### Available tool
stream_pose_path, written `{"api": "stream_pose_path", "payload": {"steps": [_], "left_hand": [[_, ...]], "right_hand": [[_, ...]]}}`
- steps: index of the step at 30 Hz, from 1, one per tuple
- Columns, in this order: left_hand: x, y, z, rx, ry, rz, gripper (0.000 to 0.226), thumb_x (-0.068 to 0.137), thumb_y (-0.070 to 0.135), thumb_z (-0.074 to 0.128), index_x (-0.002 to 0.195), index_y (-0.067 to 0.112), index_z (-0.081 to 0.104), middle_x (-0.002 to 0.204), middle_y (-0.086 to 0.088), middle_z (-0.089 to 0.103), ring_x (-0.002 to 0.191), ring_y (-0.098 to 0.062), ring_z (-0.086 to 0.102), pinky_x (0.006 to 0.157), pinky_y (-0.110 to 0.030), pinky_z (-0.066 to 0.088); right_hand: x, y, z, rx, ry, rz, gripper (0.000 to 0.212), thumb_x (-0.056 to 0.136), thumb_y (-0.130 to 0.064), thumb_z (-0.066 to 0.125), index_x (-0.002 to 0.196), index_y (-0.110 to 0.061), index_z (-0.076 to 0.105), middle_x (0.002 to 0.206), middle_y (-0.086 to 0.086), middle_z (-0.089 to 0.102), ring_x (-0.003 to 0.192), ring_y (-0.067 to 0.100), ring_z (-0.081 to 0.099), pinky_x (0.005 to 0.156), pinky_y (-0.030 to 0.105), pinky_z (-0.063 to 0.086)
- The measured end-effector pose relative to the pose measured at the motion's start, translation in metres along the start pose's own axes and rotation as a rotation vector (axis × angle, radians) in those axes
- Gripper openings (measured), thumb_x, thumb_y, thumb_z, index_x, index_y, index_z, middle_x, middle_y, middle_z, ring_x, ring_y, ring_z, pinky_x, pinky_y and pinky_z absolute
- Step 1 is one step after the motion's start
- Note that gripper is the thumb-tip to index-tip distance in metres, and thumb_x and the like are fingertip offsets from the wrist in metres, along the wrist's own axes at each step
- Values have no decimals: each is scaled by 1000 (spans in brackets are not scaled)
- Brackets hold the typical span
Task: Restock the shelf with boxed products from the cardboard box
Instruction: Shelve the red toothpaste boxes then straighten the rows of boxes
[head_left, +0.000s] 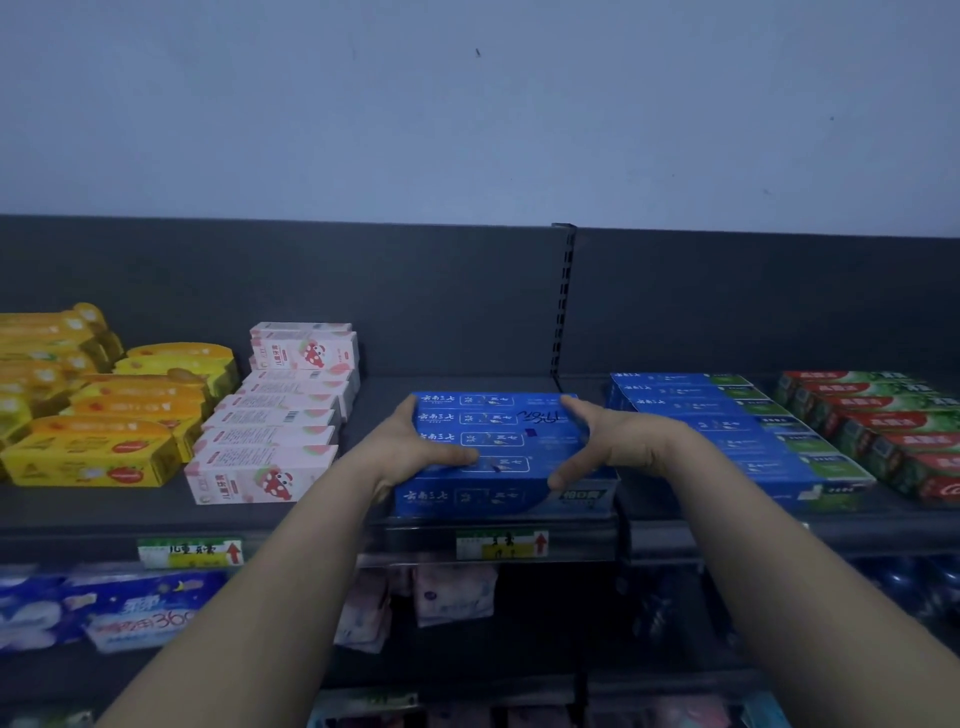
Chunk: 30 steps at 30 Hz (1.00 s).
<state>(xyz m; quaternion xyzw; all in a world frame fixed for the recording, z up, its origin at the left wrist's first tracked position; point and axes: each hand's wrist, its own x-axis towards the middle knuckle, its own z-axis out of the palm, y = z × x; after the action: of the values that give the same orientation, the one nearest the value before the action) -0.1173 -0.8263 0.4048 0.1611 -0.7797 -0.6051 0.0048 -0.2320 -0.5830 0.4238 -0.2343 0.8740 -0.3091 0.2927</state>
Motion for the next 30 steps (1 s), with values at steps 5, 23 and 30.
{"api": "stream_pose_path", "payload": {"steps": [5, 23, 30], "left_hand": [[-12, -1, 10, -106, 79, 40, 90, 73, 9, 80, 145, 10, 26, 90, 16, 55, 85, -9, 61, 85, -36, 51], [-63, -3, -38, 44, 618, 268, 52, 87, 28, 67, 134, 11, 51, 126, -4, 60, 110, -16, 56, 94, -29, 43], [-88, -29, -118, 124, 671, 180, 63, 93, 31, 58, 146, 7, 33, 148, -10, 41, 133, -25, 42, 104, -36, 36]], "right_hand": [[-8, 7, 6, 84, 49, -60, 133, 56, -43, 90, 154, -33, 0, 161, -13, -4, 148, 21, 6, 118, 45, 19], [-21, -66, 40, -83, 184, -289, 108, 71, -50, 79, 153, -38, 9, 162, -9, -2, 149, 14, -3, 120, 48, 12], [-6, -136, 89, -59, 224, -412, 78, 89, -36, 65, 152, -28, 21, 159, -6, 21, 143, 15, 27, 112, 30, 26]]}}
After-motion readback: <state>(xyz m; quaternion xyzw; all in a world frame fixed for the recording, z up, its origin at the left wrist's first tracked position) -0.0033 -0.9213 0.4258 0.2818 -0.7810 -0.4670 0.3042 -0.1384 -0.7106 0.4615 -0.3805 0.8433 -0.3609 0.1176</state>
